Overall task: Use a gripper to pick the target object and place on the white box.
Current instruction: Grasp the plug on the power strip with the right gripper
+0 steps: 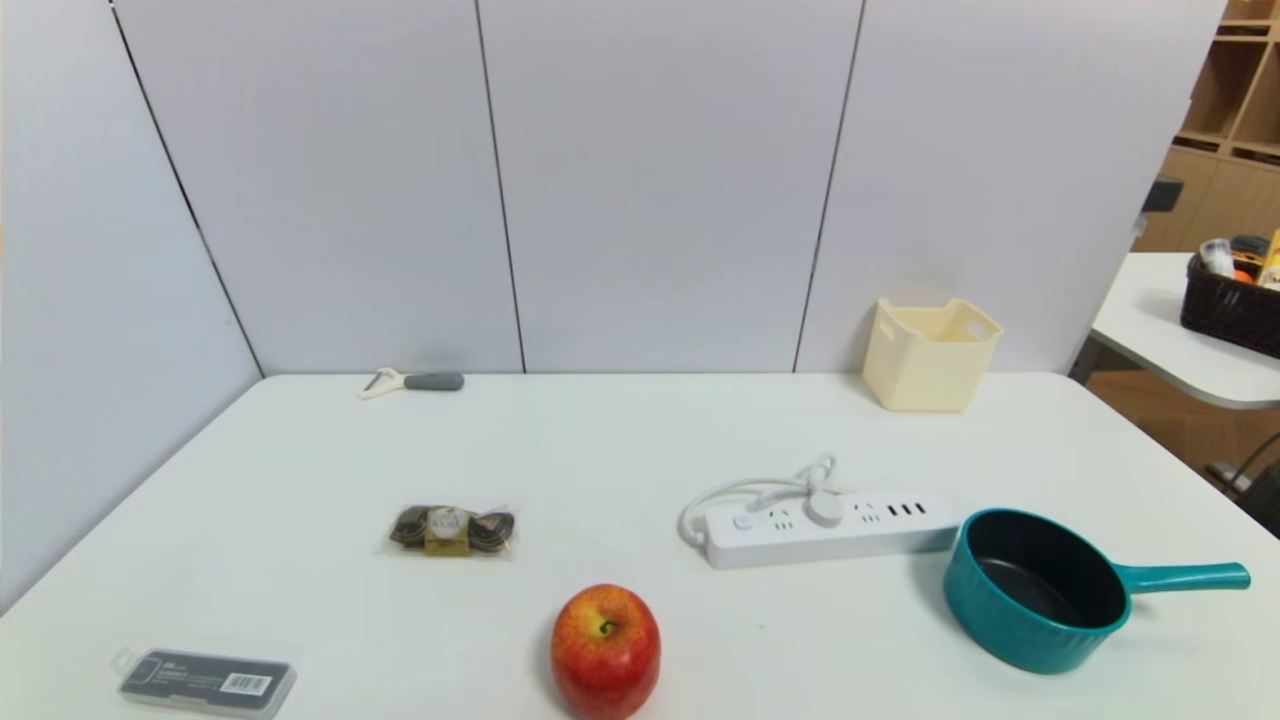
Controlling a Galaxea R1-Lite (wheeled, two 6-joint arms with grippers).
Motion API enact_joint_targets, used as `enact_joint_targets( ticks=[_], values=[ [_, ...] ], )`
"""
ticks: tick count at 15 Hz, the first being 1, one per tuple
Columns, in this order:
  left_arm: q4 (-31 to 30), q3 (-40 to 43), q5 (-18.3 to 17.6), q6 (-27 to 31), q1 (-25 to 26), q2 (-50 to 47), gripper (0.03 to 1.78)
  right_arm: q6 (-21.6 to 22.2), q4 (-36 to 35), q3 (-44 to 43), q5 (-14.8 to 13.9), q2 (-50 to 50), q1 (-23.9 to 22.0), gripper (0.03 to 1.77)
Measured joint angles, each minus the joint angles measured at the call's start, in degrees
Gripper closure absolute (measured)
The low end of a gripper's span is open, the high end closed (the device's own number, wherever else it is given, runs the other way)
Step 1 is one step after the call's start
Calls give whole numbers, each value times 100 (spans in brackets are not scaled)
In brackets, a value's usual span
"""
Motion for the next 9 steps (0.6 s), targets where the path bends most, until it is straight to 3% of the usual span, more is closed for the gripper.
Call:
enact_joint_targets(
  ticks=[5,9],
  values=[
    [0,0,-1,0,0,0,12,-18,38,-9,5,0,-2,10],
    [0,0,-4,0,0,0,12,-27,464,-313,16,87,-2,10]
  ],
)
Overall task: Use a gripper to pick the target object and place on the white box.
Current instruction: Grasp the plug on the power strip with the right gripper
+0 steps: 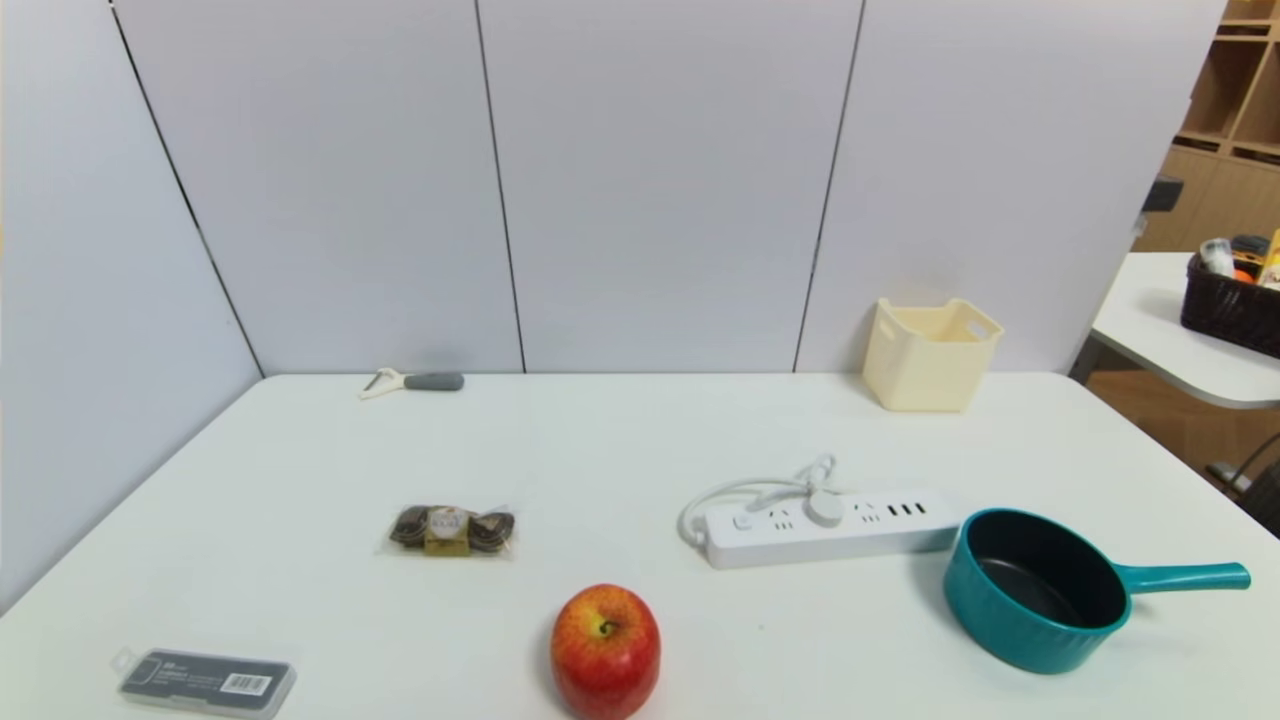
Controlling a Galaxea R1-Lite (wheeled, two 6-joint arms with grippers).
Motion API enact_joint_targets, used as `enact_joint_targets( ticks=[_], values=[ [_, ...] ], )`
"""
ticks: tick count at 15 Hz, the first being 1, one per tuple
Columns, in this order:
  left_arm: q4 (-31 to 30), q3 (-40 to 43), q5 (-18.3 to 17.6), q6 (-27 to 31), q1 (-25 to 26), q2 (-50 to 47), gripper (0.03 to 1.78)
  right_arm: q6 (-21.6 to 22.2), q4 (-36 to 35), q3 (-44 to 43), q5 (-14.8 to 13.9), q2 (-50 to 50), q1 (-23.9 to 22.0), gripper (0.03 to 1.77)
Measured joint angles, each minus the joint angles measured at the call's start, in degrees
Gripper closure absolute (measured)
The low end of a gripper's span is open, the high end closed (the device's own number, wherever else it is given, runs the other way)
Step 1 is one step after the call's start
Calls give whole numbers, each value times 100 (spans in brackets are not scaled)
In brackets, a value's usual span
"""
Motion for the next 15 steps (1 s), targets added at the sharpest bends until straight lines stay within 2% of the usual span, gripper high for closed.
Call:
enact_joint_targets(
  ticks=[6,8,13,15],
  values=[
    [0,0,4,0,2,0,12,-24,1224,-1619,41,1064,-59,10],
    [-2,0,4,0,2,0,12,-48,1453,-2220,174,1618,-94,10],
    [0,0,0,2,2,0,12,-95,1563,-3482,328,3338,-80,10],
    [0,0,4,0,2,0,12,-285,1574,-3962,343,4107,-41,10]
  ],
)
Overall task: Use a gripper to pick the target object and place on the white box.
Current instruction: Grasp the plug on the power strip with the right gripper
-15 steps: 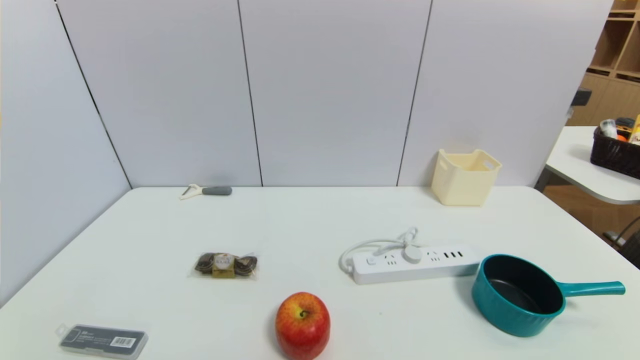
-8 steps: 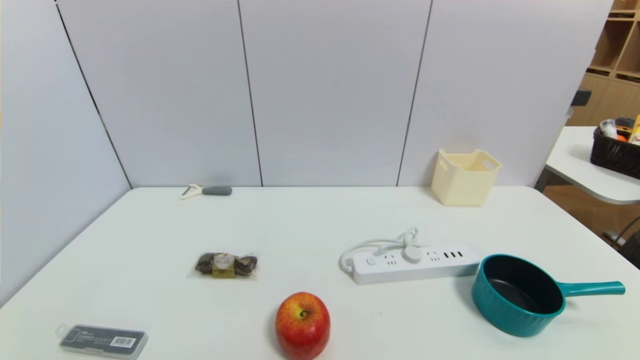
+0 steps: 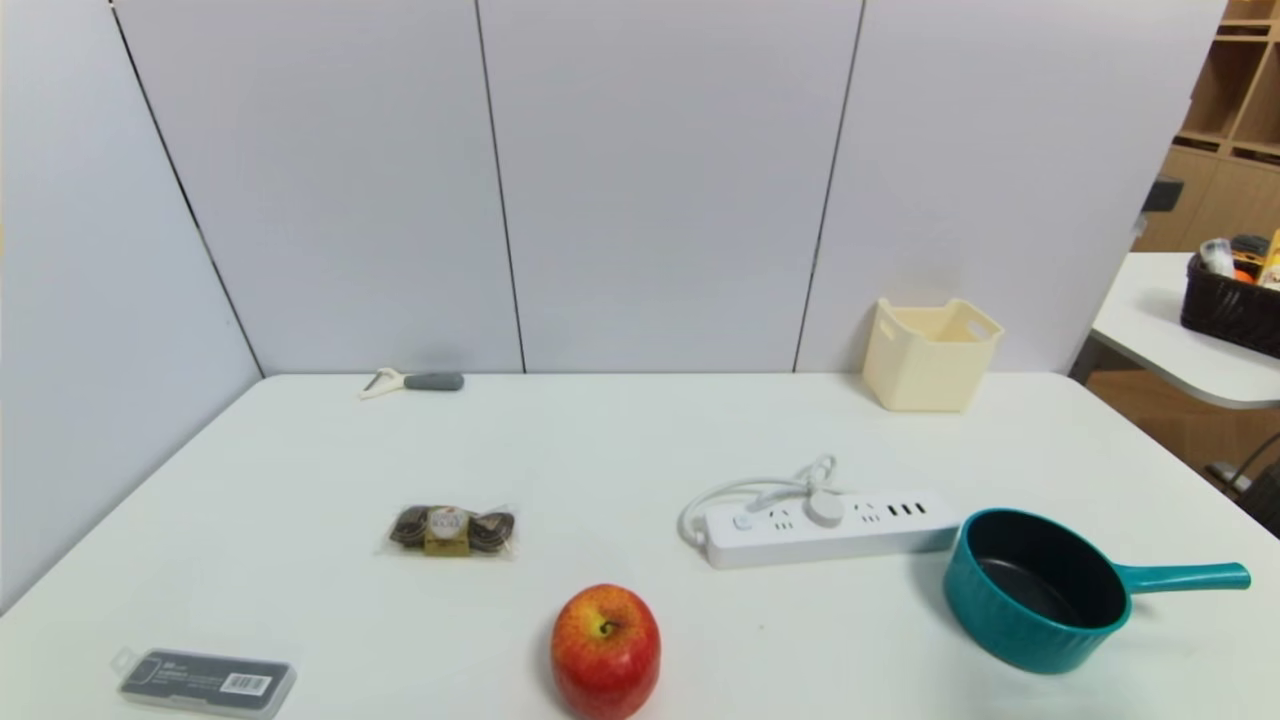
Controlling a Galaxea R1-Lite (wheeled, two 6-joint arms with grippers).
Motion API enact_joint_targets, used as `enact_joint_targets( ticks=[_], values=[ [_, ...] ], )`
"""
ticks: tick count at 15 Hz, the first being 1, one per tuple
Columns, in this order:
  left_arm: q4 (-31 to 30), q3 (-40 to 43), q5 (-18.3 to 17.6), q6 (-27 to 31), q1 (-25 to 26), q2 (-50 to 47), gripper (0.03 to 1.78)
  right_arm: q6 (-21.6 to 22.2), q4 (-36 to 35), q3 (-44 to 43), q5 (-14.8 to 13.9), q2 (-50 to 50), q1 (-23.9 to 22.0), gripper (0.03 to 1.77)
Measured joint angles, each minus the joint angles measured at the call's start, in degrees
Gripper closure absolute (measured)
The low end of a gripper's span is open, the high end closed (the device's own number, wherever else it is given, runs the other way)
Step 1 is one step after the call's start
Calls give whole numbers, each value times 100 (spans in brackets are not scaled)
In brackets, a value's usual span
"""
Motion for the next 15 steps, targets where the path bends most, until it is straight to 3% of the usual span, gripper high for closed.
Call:
enact_joint_targets(
  ticks=[4,6,8,12,14,15],
  values=[
    [0,0,-1,0,-2,0,12,-566,26,-1157,29,1613,305,10],
    [0,0,-1,0,-2,0,12,-852,44,-1755,234,2404,586,10],
    [0,0,-1,0,-2,0,12,-1189,88,-2246,788,3088,781,10],
    [0,0,-1,0,-5,0,12,-2131,245,-2770,2464,4100,983,10],
    [0,0,-4,0,-2,0,12,-2747,614,-2966,2938,4465,1131,10],
    [0,0,-1,0,-2,0,12,-3101,855,-3076,3017,4664,1201,10]
  ],
)
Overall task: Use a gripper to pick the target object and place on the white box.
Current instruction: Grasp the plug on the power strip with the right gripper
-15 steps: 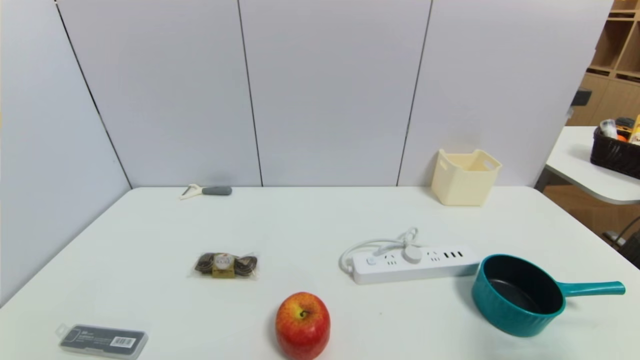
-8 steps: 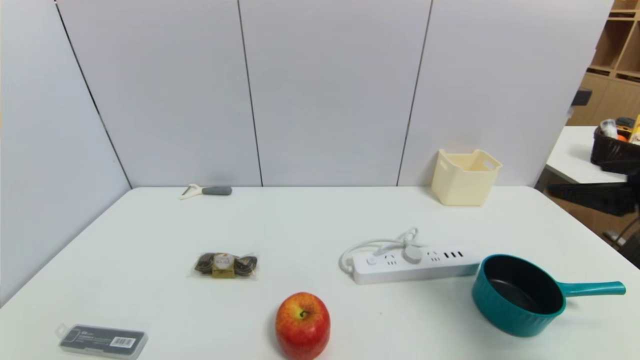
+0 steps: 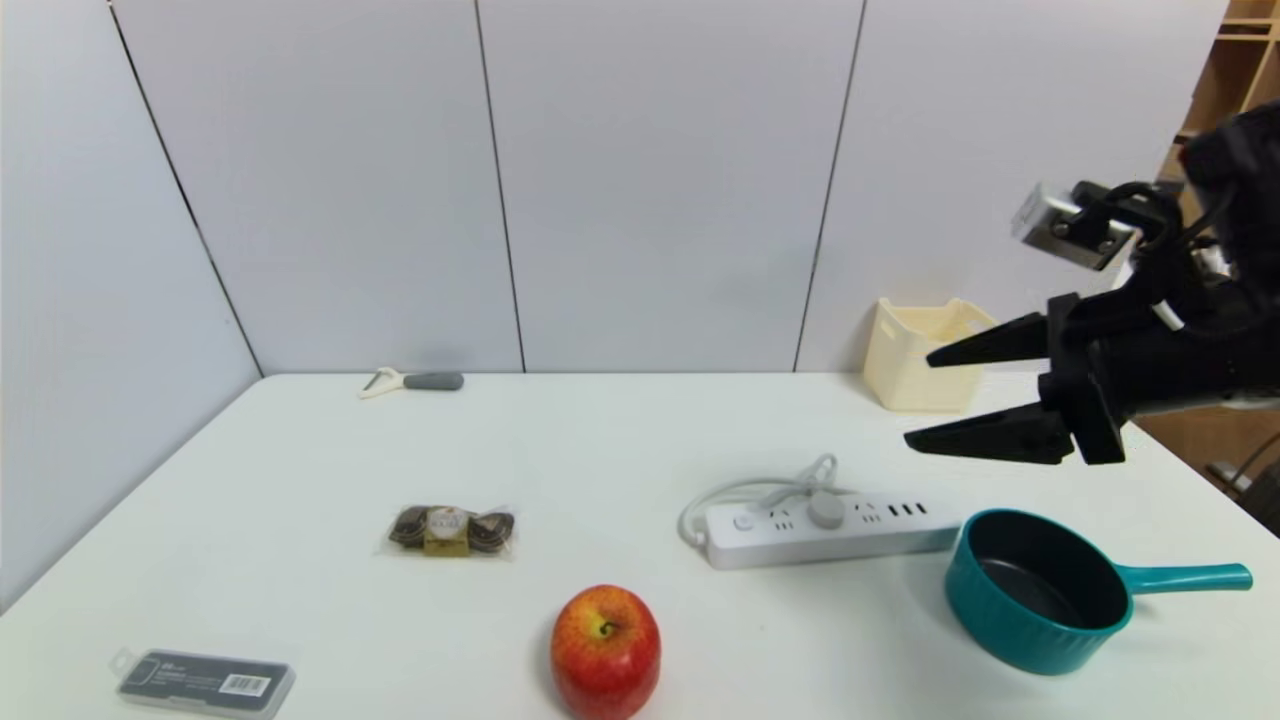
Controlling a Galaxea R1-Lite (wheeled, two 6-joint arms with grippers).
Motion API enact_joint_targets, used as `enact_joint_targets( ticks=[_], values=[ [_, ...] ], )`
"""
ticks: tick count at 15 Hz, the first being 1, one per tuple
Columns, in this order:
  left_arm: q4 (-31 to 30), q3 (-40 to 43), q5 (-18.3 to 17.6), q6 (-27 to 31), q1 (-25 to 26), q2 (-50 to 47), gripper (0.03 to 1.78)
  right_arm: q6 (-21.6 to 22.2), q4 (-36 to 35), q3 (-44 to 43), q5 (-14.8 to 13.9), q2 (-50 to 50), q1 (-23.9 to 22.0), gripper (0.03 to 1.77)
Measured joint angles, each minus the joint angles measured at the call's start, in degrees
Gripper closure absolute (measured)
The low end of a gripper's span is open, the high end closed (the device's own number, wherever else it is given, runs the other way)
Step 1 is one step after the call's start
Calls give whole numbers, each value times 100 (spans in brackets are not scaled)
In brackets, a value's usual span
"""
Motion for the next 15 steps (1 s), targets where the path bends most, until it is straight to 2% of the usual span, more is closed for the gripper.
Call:
enact_joint_targets(
  ticks=[6,11,12,15],
  values=[
    [0,0,1,0,0,0,12,-2007,1147,-761,56,1189,127,10],
    [-2,0,0,2,0,0,12,-3371,1226,-1261,67,2139,123,10],
    [-2,0,1,2,2,0,12,-3606,1229,-1340,122,2302,113,10],
    [-2,0,-2,2,2,0,12,-3920,1230,-1563,375,2649,116,10]
  ],
)
